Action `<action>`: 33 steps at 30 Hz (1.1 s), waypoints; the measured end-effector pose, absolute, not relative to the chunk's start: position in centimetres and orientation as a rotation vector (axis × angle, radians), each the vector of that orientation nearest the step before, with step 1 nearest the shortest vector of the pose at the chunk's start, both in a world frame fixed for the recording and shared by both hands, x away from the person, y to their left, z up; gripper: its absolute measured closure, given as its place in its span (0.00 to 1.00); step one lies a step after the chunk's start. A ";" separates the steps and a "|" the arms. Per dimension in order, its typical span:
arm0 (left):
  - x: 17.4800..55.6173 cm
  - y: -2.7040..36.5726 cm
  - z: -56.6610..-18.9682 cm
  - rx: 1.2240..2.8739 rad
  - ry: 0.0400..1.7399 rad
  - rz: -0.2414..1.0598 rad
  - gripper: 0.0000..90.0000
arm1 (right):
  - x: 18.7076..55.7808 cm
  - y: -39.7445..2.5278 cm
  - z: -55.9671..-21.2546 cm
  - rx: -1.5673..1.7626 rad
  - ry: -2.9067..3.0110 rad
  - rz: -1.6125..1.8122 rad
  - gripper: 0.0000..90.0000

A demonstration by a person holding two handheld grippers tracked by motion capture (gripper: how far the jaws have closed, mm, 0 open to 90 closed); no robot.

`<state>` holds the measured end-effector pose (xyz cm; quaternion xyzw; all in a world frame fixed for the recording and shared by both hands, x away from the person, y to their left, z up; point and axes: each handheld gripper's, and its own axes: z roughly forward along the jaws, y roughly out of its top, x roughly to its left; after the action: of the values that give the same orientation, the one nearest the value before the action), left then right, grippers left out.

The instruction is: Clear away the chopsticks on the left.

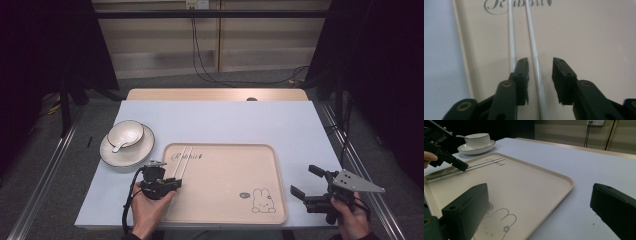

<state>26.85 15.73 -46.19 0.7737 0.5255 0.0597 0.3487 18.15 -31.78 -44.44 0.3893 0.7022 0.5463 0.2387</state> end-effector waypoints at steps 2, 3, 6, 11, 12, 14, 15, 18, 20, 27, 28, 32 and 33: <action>26.9 15.8 -46.0 1.987 1.353 0.126 0.66 | 18.1 -31.7 -44.4 1.072 1.920 1.499 0.02; 26.8 15.8 -45.8 1.992 1.321 0.156 0.63 | 18.1 -31.8 -44.4 1.071 1.923 1.500 0.02; 26.6 15.8 -45.2 1.975 1.257 0.176 0.49 | 18.1 -31.8 -44.4 1.072 1.919 1.500 0.02; 25.8 15.9 -43.7 1.946 1.088 0.268 0.29 | 18.1 -31.8 -44.4 1.069 1.918 1.500 0.02; 25.7 16.1 -43.6 1.940 1.058 0.264 0.24 | 18.1 -31.8 -44.4 1.070 1.920 1.496 0.02; 25.2 16.6 -43.4 1.936 0.994 0.301 0.19 | 18.1 -31.8 -44.3 1.061 1.918 1.499 0.02; 25.0 16.8 -43.3 1.930 0.969 0.305 0.14 | 18.0 -31.7 -44.3 1.059 1.919 1.503 0.01; 24.2 18.4 -42.7 1.860 0.939 0.309 0.05 | 18.0 -31.8 -44.3 1.047 1.915 1.507 0.01; 23.6 19.8 -42.2 1.816 0.920 0.328 0.03 | 18.0 -31.8 -44.2 1.050 1.910 1.509 0.01; 21.4 24.1 -42.2 1.764 0.822 0.388 0.02 | 18.0 -31.9 -44.3 1.054 1.896 1.510 0.01; 20.9 24.9 -42.3 1.759 0.849 0.389 0.02 | 17.9 -32.0 -44.2 1.053 1.887 1.511 0.01; 19.9 27.1 -42.6 1.699 0.899 0.443 0.02 | 17.7 -32.0 -44.2 1.057 1.877 1.514 0.01; 19.6 27.9 -42.8 1.676 0.916 0.461 0.02 | 17.7 -32.1 -44.2 1.056 1.870 1.512 0.01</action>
<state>19.62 27.86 -42.81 0.7095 0.3878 0.1951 0.5551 17.68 -32.05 -44.21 0.3889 0.6884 0.5568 0.2546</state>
